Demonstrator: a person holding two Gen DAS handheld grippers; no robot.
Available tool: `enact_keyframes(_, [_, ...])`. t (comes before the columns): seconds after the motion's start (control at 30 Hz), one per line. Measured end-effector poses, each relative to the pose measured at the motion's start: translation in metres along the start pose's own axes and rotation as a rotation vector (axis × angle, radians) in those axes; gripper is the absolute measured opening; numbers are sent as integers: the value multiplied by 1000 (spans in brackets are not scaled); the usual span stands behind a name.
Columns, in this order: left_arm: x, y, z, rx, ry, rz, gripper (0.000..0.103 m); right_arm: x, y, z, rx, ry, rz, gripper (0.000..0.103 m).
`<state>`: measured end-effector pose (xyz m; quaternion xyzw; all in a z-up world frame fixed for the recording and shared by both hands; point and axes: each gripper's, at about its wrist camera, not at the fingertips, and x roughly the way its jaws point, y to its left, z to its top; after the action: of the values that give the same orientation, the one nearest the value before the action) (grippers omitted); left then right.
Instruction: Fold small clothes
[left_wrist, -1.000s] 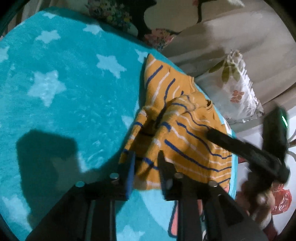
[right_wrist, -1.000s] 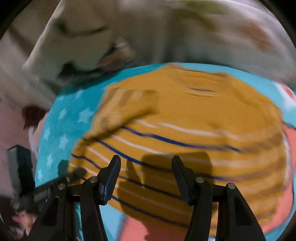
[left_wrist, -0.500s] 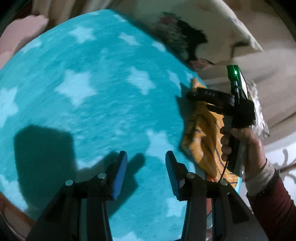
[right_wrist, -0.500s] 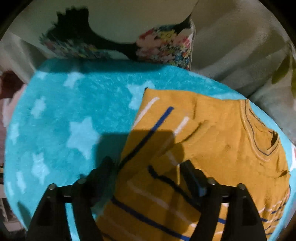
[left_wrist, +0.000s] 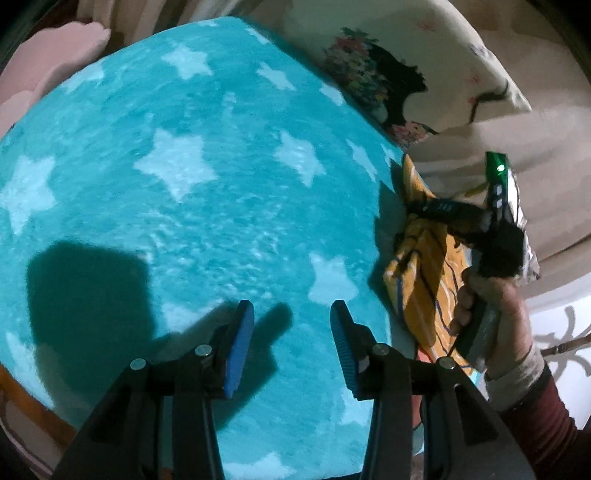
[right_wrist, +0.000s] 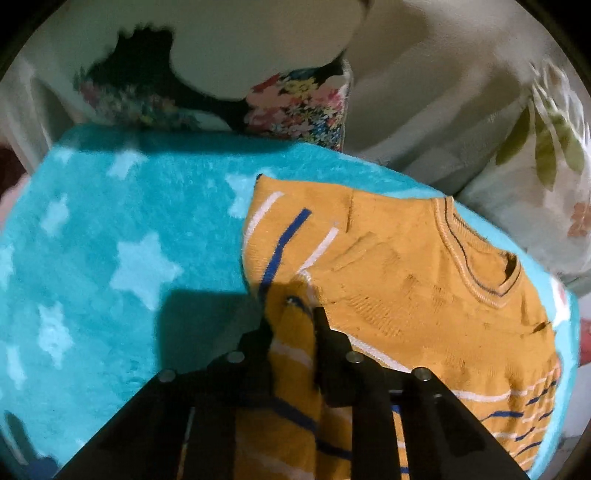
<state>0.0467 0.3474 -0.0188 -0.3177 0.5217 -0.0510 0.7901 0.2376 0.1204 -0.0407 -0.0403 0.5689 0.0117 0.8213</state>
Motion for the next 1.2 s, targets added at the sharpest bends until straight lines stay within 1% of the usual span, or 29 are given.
enact_keyframes(0.03, [-1,-5,-1,13,1,6,42,-8,-10,1,38,-11,50,17])
enact_keyframes(0.1, [0,-18,-5,33,2,19,42,-21,-29,2,85,-28,119,16])
enact_keyframes(0.2, [0,-39,-14,55,1,34,42,-48,-67,-1,172,-71,235,15])
enact_keyframes(0.27, [-1,-54,-21,68,1,35,42,-69,-91,-11,220,-104,287,15])
enact_keyframes(0.3, [-1,-62,-25,77,2,36,42,-77,-109,-15,243,-119,307,15])
enact_keyframes(0.4, [1,-95,-42,124,3,55,42,-96,-165,-31,314,-154,345,14])
enact_keyframes(0.47, [5,-116,-54,155,3,60,42,-106,-213,-53,375,-172,357,13])
enact_keyframes(0.53, [10,-134,-66,178,5,60,42,-107,-262,-76,428,-181,348,13])
enact_keyframes(0.6, [18,-153,-81,200,18,60,42,-108,-300,-97,474,-184,314,13])
enact_keyframes(0.63, [22,-160,-87,208,22,56,42,-103,-328,-113,517,-172,300,13])
enact_keyframes(0.67, [27,-169,-95,218,35,56,42,-99,-348,-123,549,-159,297,13])
enact_keyframes(0.7, [32,-177,-101,224,45,57,42,-93,-364,-131,565,-145,303,13])
enact_keyframes(0.73, [35,-182,-106,229,54,57,42,-81,-382,-141,562,-113,332,13])
enact_keyframes(0.77, [40,-188,-111,234,62,58,42,-74,-392,-149,564,-95,351,18])
enact_keyframes(0.8, [43,-195,-116,238,70,59,42,-71,-405,-159,582,-90,347,21])
enact_keyframes(0.83, [47,-202,-122,243,76,59,42,-73,-414,-166,599,-101,341,22])
enact_keyframes(0.9, [52,-216,-129,258,79,64,42,-83,-437,-179,636,-128,360,35])
enact_keyframes(0.93, [53,-220,-131,264,79,68,42,-91,-447,-182,648,-143,359,37])
enact_keyframes(1.0, [56,-232,-138,280,77,70,42,-106,-455,-189,643,-164,359,37])
enact_keyframes(1.07, [58,-242,-142,292,74,72,43,-121,-451,-193,611,-194,413,37])
enact_keyframes(1.13, [61,-251,-145,301,73,73,43,-129,-435,-189,556,-197,452,44])
enact_keyframes(1.2, [63,-261,-147,315,71,76,44,-126,-419,-186,512,-188,492,45])
